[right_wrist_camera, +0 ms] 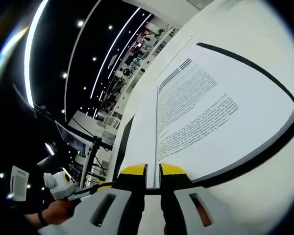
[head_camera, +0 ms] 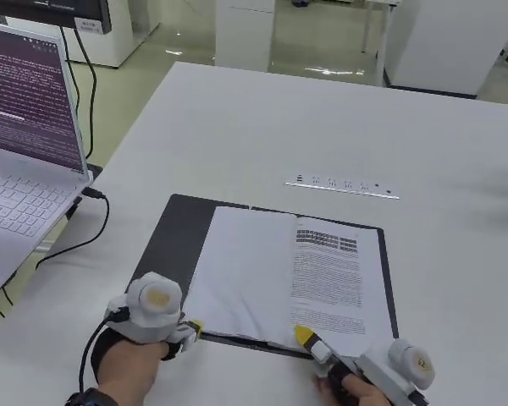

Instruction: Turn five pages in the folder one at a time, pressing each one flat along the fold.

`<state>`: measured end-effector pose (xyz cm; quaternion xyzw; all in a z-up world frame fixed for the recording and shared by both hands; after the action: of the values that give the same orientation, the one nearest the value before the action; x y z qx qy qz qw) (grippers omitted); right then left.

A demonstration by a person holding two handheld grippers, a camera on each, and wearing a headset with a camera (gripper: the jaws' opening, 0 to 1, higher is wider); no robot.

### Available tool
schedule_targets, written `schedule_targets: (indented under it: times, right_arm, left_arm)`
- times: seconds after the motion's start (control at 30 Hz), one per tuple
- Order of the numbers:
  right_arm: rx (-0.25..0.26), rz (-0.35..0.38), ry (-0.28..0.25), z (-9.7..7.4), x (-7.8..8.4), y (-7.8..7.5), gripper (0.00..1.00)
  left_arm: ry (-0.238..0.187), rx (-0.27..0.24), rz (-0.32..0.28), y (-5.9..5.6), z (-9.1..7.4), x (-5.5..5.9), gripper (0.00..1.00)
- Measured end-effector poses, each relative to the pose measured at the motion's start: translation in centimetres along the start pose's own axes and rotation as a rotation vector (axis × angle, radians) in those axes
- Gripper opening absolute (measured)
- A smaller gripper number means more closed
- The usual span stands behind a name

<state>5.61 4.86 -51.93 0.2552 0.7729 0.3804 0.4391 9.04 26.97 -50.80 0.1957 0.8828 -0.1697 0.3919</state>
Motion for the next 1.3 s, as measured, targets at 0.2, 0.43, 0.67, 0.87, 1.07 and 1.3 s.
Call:
schedule_targets:
  times: [0.2, 0.43, 0.67, 0.87, 1.07, 1.3]
  right_arm:
    - [0.022, -0.032, -0.002, -1.5, -1.2, -0.9, 0.17]
    - [0.036, -0.119, 0.002, -3.4, -2.5, -1.5, 0.24]
    - [0.033, -0.237, 0.055, -5.4, -2.9, -1.7, 0.31]
    - [0.006, -0.334, 0.088, -6.7, -3.0, -0.8, 0.38]
    - [-0.018, -0.430, 0.109, -7.8, -3.3, 0.6, 0.43]
    - [-0.042, -0.497, 0.074, -9.2, -4.3, 2.2, 0.49]
  left_arm:
    - [-0.010, 0.003, -0.021, -0.8, -1.3, 0.4, 0.28]
    - [-0.035, 0.002, -0.031, -1.2, -2.9, -0.2, 0.31]
    - [-0.088, 0.023, -0.024, -1.7, -4.5, -1.7, 0.31]
    - [-0.115, 0.039, 0.021, -2.2, -5.9, -2.7, 0.33]
    - [-0.107, 0.025, 0.058, -2.1, -7.1, -3.3, 0.39]
    - [-0.140, 0.011, 0.054, -2.4, -8.8, -4.3, 0.44]
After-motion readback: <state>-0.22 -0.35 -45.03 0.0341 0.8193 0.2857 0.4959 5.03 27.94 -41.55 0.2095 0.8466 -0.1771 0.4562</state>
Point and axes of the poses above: the centre of the closed fingertips' face, and the gripper's own axes: z roughly forward along the fingers, y roughly to its left, x roughly out of its underside, the point moved 4 cm from there along -z, roughly backward along the fingers, and after that the axes turned 6 degrees about -y, right-handed, at the moved point
